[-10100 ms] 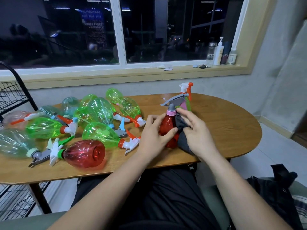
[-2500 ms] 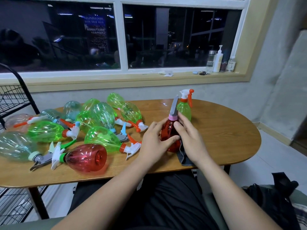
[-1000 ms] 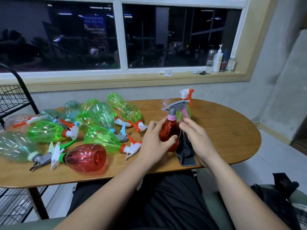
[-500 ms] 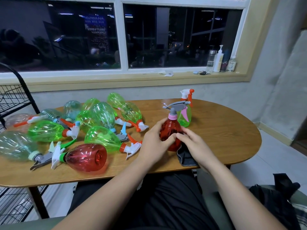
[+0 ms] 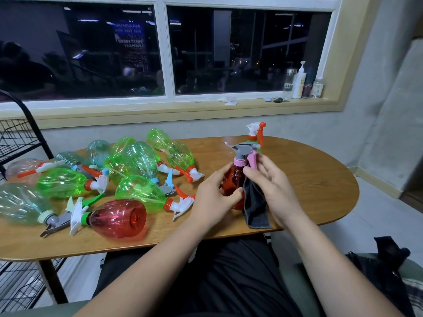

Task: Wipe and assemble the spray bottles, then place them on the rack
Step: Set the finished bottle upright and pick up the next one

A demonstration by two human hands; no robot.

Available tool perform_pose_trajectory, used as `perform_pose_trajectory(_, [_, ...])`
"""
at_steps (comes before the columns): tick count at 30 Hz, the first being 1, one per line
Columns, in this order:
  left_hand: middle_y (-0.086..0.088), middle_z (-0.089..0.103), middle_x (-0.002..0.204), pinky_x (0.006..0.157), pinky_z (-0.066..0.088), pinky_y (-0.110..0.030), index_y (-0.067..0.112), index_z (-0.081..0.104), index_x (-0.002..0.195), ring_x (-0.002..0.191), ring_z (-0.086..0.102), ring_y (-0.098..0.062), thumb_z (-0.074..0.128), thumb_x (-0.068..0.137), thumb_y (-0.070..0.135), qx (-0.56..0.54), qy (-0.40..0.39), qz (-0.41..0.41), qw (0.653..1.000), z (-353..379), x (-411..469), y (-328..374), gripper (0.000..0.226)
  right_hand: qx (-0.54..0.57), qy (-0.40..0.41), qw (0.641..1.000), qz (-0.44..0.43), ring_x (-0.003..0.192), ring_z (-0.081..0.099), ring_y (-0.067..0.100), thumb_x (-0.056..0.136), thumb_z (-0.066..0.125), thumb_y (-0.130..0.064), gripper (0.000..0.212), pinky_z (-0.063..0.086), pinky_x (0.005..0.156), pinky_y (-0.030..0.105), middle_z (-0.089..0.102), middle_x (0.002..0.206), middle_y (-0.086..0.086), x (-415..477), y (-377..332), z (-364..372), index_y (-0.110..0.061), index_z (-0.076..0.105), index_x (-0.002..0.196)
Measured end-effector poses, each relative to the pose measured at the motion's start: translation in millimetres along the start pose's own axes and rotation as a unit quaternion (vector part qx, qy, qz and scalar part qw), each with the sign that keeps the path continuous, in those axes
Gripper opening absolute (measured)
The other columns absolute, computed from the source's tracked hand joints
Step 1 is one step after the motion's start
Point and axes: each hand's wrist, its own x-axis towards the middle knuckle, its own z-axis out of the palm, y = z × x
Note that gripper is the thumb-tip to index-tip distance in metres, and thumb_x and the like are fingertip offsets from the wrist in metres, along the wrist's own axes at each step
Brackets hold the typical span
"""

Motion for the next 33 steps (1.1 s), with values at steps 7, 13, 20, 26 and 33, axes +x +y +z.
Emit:
perform_pose_trajectory(7, [0.021, 0.069, 0.131, 0.102, 0.054, -0.021, 0.039, 0.051, 0.152, 0.119, 0.063, 0.007, 0.081, 0.090, 0.040, 0.003, -0.021, 0.006, 1.000, -4, 0, 5, 0.069, -0.224, -0.005, 0.973, 0.052, 0.132, 0.058, -0.003, 0.105, 0.051, -0.060, 0.046, 0.046, 0.110, 0.029, 0.067, 0.130, -0.032, -13, 25, -8, -0.049, 0.054, 0.150])
perform_pose_trajectory(13, [0.030, 0.066, 0.120, 0.097, 0.048, -0.010, 0.041, 0.049, 0.148, 0.115, 0.062, 0.013, 0.087, 0.086, 0.044, -0.008, -0.042, -0.007, 0.999, -4, -1, 6, 0.073, -0.229, -0.003, 0.969, 0.090, 0.121, 0.061, -0.012, 0.105, 0.063, -0.044, 0.032, 0.047, 0.108, 0.026, 0.069, 0.122, -0.035, -8, 25, -23, -0.046, 0.063, 0.137])
perform_pose_trajectory(20, [0.023, 0.064, 0.133, 0.108, 0.052, -0.026, 0.046, 0.047, 0.145, 0.127, 0.057, 0.005, 0.085, 0.081, 0.060, -0.018, -0.019, -0.025, 0.999, -4, 1, 3, 0.076, -0.357, 0.054, 0.928, 0.093, 0.098, 0.070, 0.000, 0.093, 0.078, -0.030, 0.024, 0.055, 0.085, 0.026, 0.074, 0.102, -0.020, -8, 36, -29, -0.039, 0.069, 0.113])
perform_pose_trajectory(26, [0.016, 0.065, 0.134, 0.106, 0.056, -0.033, 0.046, 0.047, 0.144, 0.125, 0.061, 0.001, 0.085, 0.081, 0.060, -0.059, 0.002, -0.042, 0.997, -3, 2, 5, 0.075, -0.324, 0.100, 0.935, 0.100, 0.076, 0.075, 0.010, 0.087, 0.078, -0.010, 0.021, 0.062, 0.081, 0.045, 0.078, 0.080, -0.011, 0, 43, -35, -0.031, 0.077, 0.087])
perform_pose_trajectory(33, [0.018, 0.069, 0.127, 0.104, 0.057, -0.039, 0.042, 0.050, 0.141, 0.118, 0.066, -0.002, 0.087, 0.080, 0.058, -0.111, 0.015, -0.044, 0.993, 1, -2, 22, 0.073, -0.007, 0.164, 0.980, 0.113, 0.086, 0.070, 0.030, 0.106, 0.060, -0.006, 0.014, 0.058, 0.076, 0.038, 0.078, 0.098, 0.022, 0, 37, -26, -0.009, 0.072, 0.099])
